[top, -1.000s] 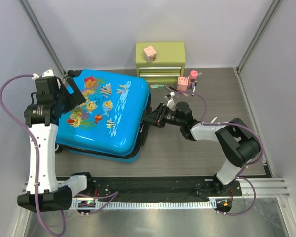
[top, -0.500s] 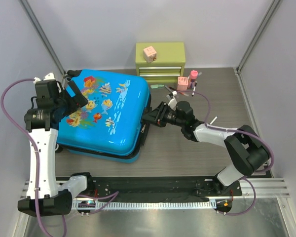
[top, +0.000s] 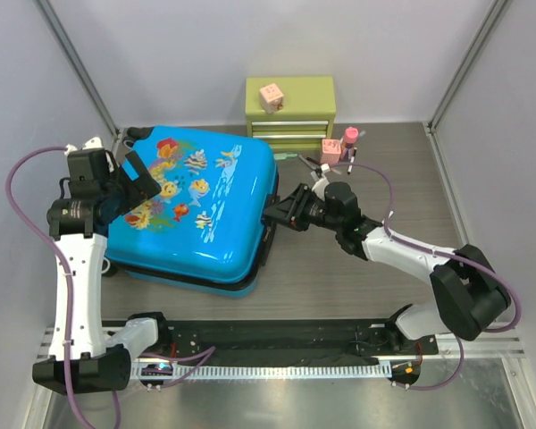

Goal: Pack the luggage
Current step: Zip the luggage at the center of the board.

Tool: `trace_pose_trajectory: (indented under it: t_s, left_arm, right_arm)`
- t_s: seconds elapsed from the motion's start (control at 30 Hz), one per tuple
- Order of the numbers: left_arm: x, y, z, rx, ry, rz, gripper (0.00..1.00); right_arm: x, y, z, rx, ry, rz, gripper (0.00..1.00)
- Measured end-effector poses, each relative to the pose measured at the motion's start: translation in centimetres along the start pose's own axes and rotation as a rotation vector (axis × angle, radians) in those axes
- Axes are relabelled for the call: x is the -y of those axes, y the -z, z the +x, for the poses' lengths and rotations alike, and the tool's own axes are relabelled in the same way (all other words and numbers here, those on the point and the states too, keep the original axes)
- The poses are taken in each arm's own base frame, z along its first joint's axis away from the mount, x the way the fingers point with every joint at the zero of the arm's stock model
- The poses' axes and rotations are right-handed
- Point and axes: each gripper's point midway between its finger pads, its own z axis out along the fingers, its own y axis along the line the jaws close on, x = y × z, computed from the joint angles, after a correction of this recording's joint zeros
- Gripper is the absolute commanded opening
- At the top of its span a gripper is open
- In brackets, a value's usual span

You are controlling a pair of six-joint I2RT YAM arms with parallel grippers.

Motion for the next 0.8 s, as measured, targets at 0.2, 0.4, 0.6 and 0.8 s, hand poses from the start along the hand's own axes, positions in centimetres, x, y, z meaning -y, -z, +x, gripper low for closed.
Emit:
trace_pose_trajectory:
  t_s: [0.2, 0.4, 0.6, 0.8]
  left_arm:
    - [-0.1, -0.1, 0.2, -0.007, 0.0, -0.001, 1.0]
    - [-0.1, -0.1, 0.2, -0.007, -0.004, -0.002, 1.0]
    - [-0.1, -0.2, 0.2, -0.007, -0.003, -0.002, 1.0]
    - [-0.1, -0.2, 0.2, -0.009, -0.004, -0.003, 1.0]
  right_arm:
    - [0.7, 1.0, -0.2, 0.013, 0.001, 0.021, 0.01]
    - [0.7, 2.5, -0.9, 0.035, 0.036, 0.042, 0.01]
    - [-3.8, 5.5, -4.3, 0.167, 0.128, -0.062, 0.01]
    - [-4.5, 6.6, -5.1, 0.203, 0.165, -0.081, 0.12]
